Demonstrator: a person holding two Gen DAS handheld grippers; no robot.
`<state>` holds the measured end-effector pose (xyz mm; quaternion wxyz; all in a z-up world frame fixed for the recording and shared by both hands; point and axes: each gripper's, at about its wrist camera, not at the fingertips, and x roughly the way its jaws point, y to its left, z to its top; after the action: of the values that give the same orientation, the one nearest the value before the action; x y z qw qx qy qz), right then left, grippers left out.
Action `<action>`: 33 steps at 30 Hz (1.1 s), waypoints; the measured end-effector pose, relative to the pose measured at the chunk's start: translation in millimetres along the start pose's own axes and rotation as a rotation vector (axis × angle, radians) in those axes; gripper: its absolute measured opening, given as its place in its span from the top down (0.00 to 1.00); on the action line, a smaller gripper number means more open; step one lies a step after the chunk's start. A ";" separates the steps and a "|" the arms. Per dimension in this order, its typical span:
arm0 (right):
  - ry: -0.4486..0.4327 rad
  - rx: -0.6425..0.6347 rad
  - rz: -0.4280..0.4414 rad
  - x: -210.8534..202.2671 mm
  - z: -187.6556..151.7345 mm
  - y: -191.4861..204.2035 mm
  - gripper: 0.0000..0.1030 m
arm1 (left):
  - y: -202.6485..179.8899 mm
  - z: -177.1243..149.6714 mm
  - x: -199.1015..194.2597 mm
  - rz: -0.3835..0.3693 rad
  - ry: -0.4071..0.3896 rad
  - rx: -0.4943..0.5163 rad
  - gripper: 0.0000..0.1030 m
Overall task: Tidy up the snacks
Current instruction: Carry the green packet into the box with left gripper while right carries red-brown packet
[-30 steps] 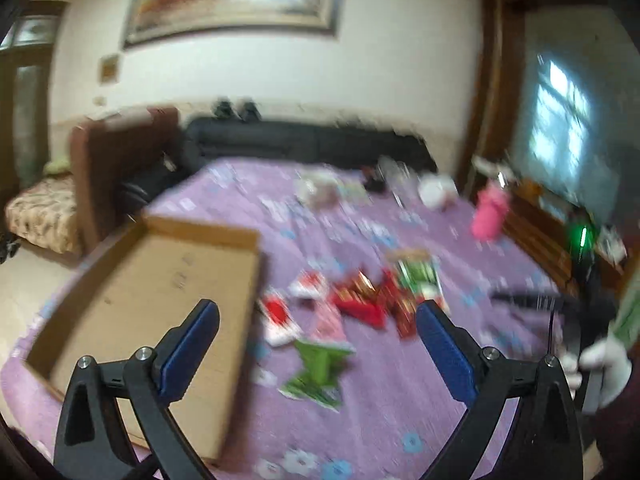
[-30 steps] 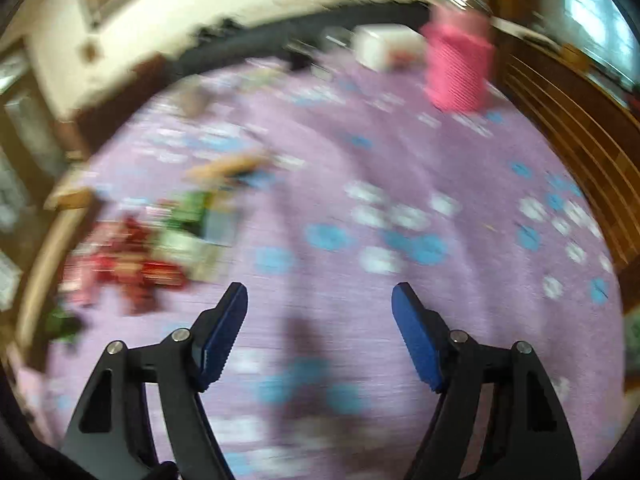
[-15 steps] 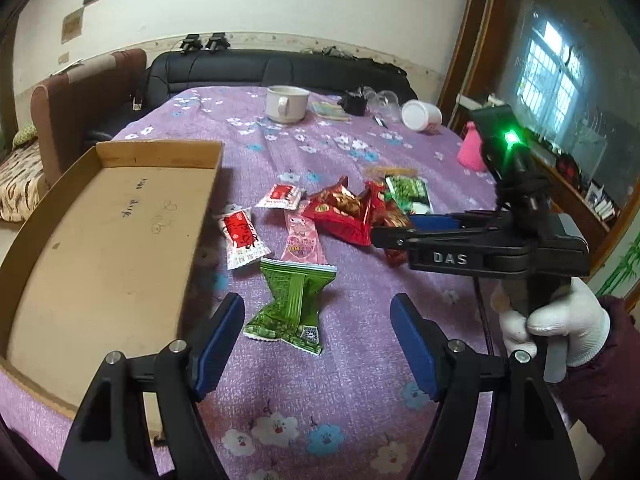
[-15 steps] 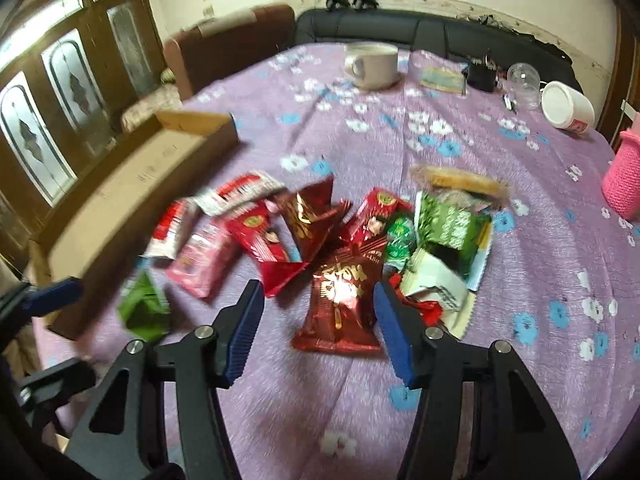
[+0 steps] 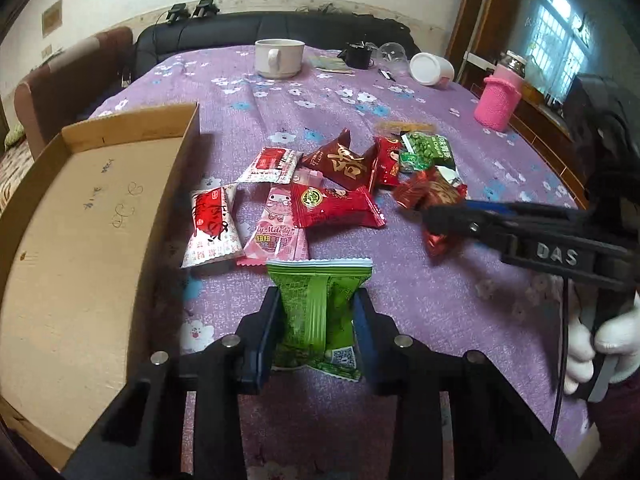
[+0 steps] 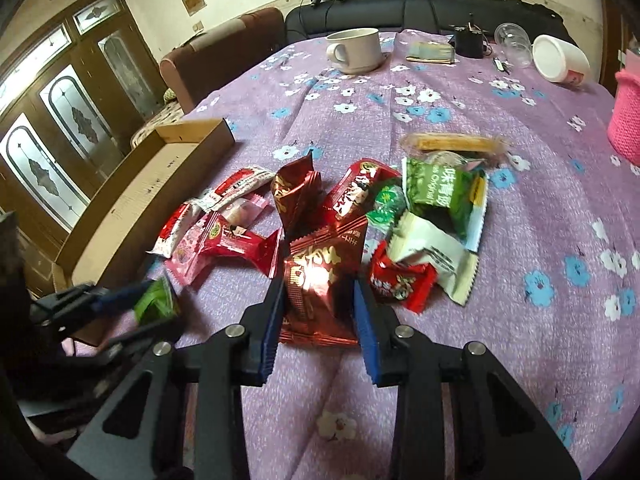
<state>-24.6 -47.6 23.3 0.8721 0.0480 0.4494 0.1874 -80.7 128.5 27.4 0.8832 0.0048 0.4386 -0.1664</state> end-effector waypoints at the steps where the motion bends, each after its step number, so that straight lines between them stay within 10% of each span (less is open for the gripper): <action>1: -0.002 0.004 0.003 -2.1 -1.2 -0.7 0.65 | 1.2 -0.4 -0.9 -0.005 -0.001 -0.009 0.66; 13: -0.071 0.021 0.092 -54.3 -6.7 13.6 0.65 | 29.8 -8.8 -50.9 -0.122 -0.131 -0.176 0.67; 33: 0.138 -0.145 0.367 37.3 28.9 196.1 0.64 | 194.2 -28.4 -89.4 0.192 -0.153 -0.425 0.67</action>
<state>-37.5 150.0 61.2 0.7919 0.0534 0.4770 0.3776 -94.9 342.2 52.6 0.9067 -0.1521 0.3932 0.0145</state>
